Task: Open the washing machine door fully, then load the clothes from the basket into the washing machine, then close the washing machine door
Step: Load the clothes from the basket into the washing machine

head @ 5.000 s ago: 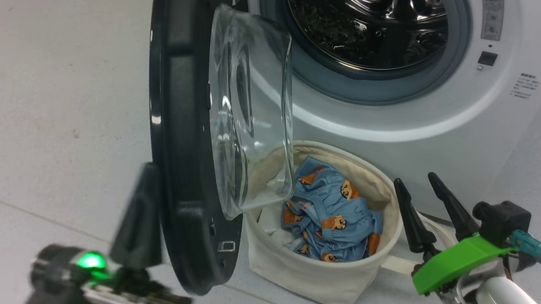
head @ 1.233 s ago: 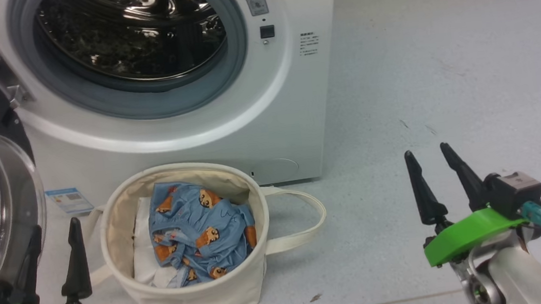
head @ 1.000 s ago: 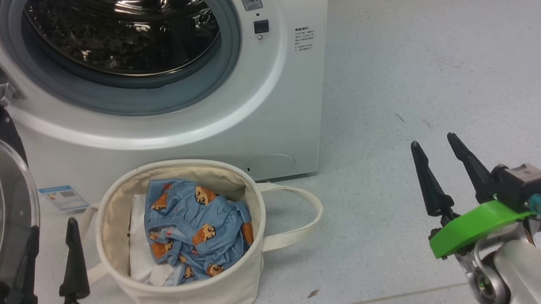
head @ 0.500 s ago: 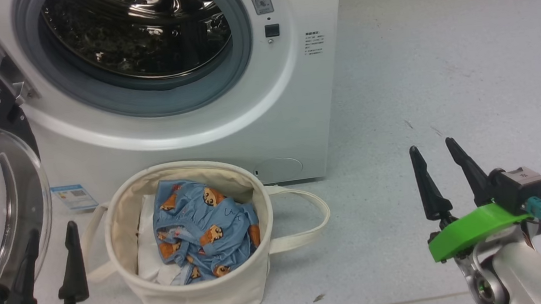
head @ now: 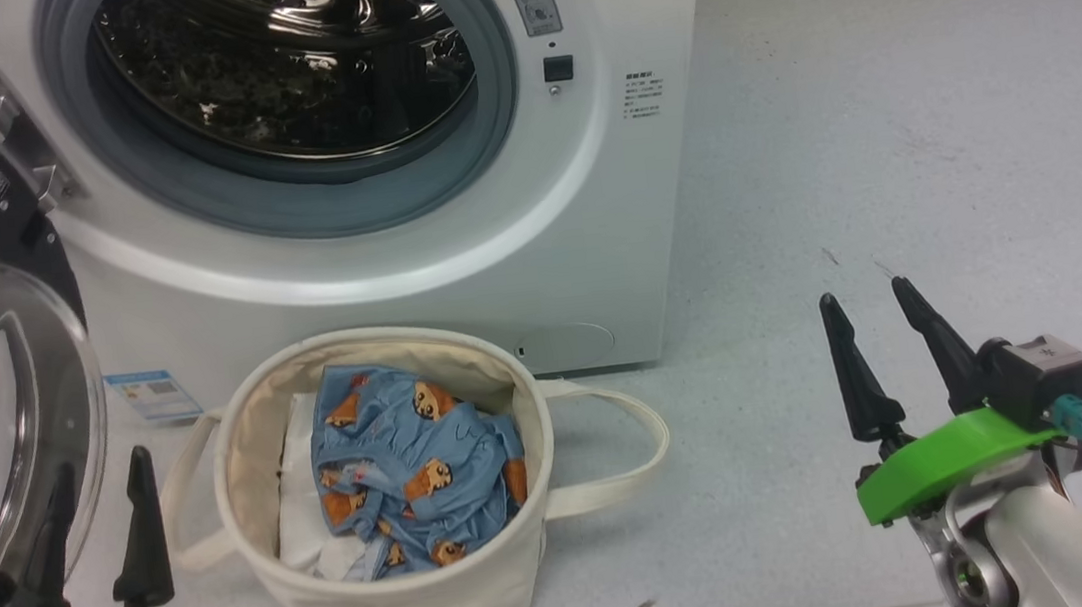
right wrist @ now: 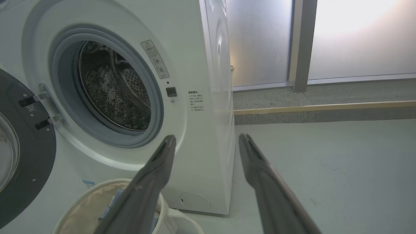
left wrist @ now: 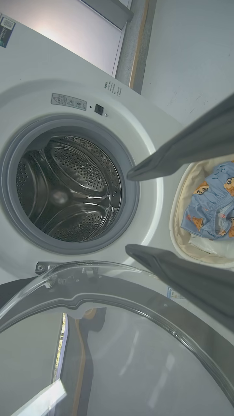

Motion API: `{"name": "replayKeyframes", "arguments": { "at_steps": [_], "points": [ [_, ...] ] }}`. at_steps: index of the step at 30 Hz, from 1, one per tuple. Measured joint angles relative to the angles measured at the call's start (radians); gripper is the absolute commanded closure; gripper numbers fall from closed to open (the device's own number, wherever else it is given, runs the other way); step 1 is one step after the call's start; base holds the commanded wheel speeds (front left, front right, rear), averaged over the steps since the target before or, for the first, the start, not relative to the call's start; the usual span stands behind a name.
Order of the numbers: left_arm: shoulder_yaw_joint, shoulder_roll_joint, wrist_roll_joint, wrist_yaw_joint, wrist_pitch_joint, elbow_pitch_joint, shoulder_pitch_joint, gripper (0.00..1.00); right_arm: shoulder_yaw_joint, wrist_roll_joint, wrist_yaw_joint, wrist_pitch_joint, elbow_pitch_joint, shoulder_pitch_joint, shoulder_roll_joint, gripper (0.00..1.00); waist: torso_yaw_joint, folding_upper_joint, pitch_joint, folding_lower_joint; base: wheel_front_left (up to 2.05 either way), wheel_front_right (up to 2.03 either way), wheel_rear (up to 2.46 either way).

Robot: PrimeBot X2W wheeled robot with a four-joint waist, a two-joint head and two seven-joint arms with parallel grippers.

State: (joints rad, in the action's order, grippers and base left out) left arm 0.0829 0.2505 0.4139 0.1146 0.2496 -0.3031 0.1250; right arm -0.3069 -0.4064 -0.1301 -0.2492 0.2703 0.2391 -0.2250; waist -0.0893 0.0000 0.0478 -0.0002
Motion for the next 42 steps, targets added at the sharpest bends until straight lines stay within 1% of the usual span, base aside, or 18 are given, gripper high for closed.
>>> {"name": "replayKeyframes", "arguments": {
  "at_steps": [13,18,20,35,42],
  "points": [
    [0.02,-0.001,-0.007,0.001,0.0,-0.009,0.011,0.0,0.0,0.0,0.0,0.0,-0.002,0.001,0.001,0.0,0.015,0.0,0.009,0.0002,1.62,-1.49,-0.13],
    [0.019,-0.004,-0.013,0.002,0.0,-0.011,0.029,0.0,0.0,0.0,0.0,0.0,-0.002,0.002,0.004,0.0,0.022,0.0,0.013,0.0004,1.11,-1.03,-0.08],
    [0.018,-0.005,-0.014,0.009,0.0,-0.011,0.035,0.0,0.0,0.001,0.0,0.0,-0.002,0.004,0.01,0.0,0.024,0.0,0.015,0.0005,0.59,-0.59,0.0],
    [0.013,-0.012,-0.014,0.01,0.0,-0.013,0.043,0.0,-0.001,0.001,0.0,0.0,-0.004,0.003,0.018,0.0,0.03,0.0,0.037,0.0002,0.07,-0.07,0.0],
    [0.045,-0.044,0.002,0.01,0.0,-0.007,0.065,0.0,-0.001,0.001,0.0,0.0,-0.006,0.004,0.025,0.0,0.033,0.0,0.045,0.0002,0.0,0.0,0.0]
  ]
}}
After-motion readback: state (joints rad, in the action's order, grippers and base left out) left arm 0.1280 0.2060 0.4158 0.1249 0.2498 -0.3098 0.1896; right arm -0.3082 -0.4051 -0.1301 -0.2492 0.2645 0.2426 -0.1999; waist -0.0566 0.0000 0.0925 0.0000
